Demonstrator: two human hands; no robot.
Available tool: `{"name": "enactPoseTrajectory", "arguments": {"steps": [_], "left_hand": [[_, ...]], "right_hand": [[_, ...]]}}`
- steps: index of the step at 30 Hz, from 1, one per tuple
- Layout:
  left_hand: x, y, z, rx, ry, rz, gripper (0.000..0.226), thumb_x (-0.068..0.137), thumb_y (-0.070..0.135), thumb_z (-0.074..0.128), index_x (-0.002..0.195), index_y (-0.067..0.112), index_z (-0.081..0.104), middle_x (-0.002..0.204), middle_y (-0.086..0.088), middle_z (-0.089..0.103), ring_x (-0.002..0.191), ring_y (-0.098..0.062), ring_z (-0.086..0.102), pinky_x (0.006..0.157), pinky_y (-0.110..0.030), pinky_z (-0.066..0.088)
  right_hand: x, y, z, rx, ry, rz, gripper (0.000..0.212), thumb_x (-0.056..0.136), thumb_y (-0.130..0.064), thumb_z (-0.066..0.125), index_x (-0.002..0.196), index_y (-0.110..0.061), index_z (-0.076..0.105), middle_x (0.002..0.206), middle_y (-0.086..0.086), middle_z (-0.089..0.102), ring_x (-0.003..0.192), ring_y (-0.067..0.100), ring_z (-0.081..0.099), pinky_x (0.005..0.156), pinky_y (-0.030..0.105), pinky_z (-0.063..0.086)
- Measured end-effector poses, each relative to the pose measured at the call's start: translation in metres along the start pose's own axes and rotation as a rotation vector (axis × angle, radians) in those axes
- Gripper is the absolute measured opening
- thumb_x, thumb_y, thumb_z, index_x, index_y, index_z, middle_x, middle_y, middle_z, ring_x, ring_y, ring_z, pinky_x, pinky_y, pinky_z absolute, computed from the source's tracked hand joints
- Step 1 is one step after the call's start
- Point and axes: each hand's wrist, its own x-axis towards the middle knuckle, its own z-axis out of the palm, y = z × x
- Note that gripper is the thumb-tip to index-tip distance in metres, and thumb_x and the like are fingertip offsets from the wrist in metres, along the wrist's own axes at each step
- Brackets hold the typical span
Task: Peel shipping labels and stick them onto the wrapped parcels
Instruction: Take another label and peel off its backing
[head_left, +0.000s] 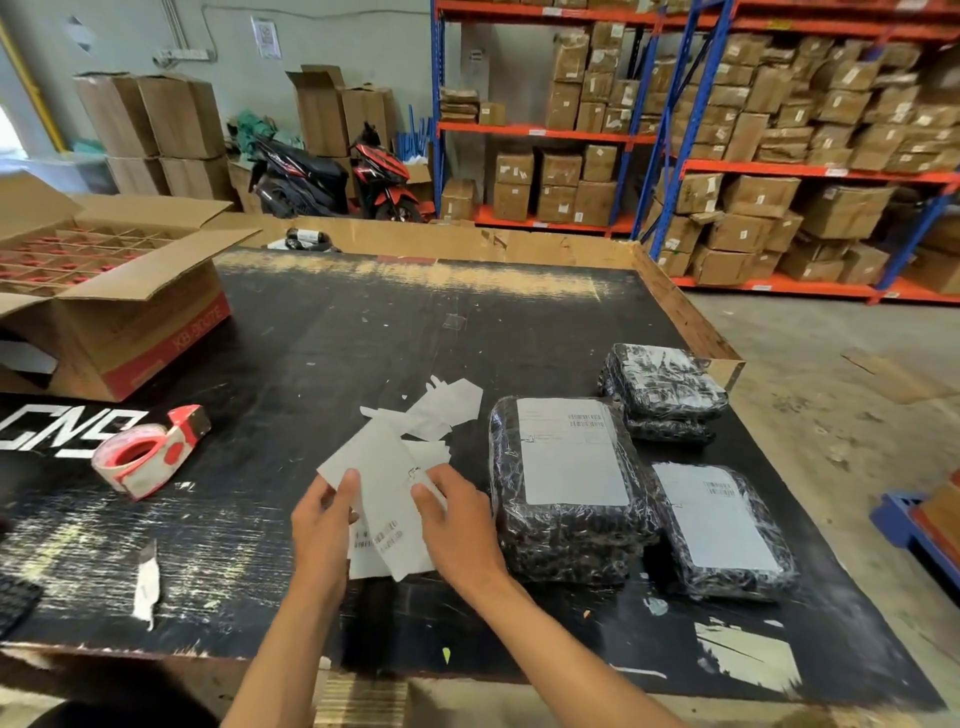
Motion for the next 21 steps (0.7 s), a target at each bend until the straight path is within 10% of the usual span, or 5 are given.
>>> {"name": "enactPoseTrajectory", "arguments": {"steps": [8, 12, 21], "left_hand": [[-0.033, 0.036, 0.007, -0.338, -0.155, -0.069, 0.015, 0.093, 0.026, 0.064, 0.103, 0.021, 0.074, 0.107, -0.004, 0.076, 0.095, -0.02, 0.069, 0.083, -0.039, 0.052], [-0.065, 0.046, 0.02, -0.258, -0.402, -0.01, 0.036, 0.077, 0.028, 0.077, 0.112, 0.021, 0.071, 0.102, -0.003, 0.075, 0.076, -0.011, 0.062, 0.062, -0.025, 0.046], [-0.101, 0.076, 0.059, -0.123, -0.652, 0.037, 0.023, 0.091, 0.029, 0.063, 0.103, 0.013, 0.076, 0.091, -0.012, 0.075, 0.073, -0.014, 0.065, 0.058, -0.022, 0.05]], "right_hand": [[-0.018, -0.036, -0.065, 0.416, 0.075, 0.033, 0.008, 0.087, -0.017, 0.077, 0.094, -0.02, 0.075, 0.097, 0.0, 0.079, 0.092, 0.014, 0.074, 0.079, 0.026, 0.059], [-0.018, -0.039, -0.113, 0.711, 0.099, 0.157, 0.022, 0.089, -0.018, 0.072, 0.108, -0.007, 0.072, 0.101, 0.011, 0.079, 0.093, 0.026, 0.076, 0.078, 0.041, 0.063], [-0.025, -0.026, -0.213, 0.425, 0.067, 0.088, 0.021, 0.083, -0.026, 0.076, 0.1, -0.014, 0.079, 0.096, 0.013, 0.08, 0.086, 0.03, 0.078, 0.061, 0.034, 0.061]]}}
